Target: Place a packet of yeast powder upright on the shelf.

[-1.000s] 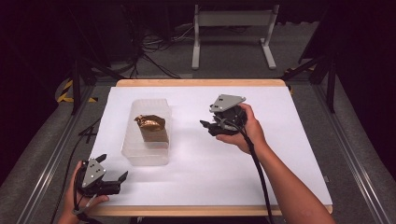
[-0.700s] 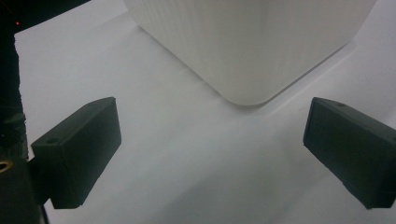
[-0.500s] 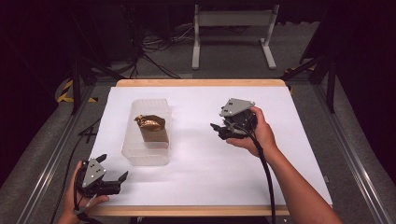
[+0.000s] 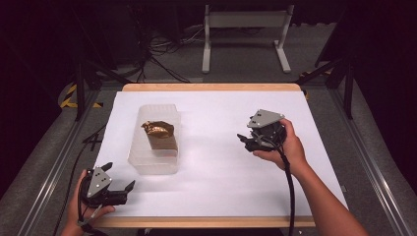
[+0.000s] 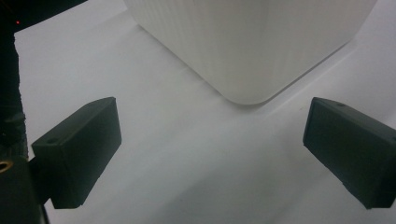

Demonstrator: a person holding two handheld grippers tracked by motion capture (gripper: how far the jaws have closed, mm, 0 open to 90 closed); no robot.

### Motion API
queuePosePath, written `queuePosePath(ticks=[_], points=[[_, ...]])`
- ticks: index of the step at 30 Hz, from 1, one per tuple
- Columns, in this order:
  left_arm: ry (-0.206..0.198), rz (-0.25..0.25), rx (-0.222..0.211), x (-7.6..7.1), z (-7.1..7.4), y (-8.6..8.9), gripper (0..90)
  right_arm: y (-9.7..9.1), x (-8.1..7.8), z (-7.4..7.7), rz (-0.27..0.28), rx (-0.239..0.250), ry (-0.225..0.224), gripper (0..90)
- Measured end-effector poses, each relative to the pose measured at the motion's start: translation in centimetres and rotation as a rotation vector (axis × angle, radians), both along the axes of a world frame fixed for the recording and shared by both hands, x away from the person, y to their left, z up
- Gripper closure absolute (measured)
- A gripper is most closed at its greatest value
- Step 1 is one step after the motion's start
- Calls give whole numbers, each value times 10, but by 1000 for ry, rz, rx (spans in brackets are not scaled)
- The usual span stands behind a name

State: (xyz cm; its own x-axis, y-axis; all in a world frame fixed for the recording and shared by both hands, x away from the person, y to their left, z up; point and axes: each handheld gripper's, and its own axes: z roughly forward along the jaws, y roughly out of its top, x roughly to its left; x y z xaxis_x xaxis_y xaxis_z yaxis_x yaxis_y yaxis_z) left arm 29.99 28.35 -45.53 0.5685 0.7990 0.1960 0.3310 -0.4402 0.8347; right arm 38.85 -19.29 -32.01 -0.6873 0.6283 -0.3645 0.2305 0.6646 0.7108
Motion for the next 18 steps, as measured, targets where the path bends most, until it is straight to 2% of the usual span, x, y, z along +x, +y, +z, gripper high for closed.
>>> queuePosePath(ticks=[11, 18], points=[[3, -1, -2, 0, 0, 0, 52, -23, -7, -17, -29, -33, 21, 319], [1, 1, -2, 0, 0, 0, 52, -38, -15, -28, -56, -19, 14, 317]])
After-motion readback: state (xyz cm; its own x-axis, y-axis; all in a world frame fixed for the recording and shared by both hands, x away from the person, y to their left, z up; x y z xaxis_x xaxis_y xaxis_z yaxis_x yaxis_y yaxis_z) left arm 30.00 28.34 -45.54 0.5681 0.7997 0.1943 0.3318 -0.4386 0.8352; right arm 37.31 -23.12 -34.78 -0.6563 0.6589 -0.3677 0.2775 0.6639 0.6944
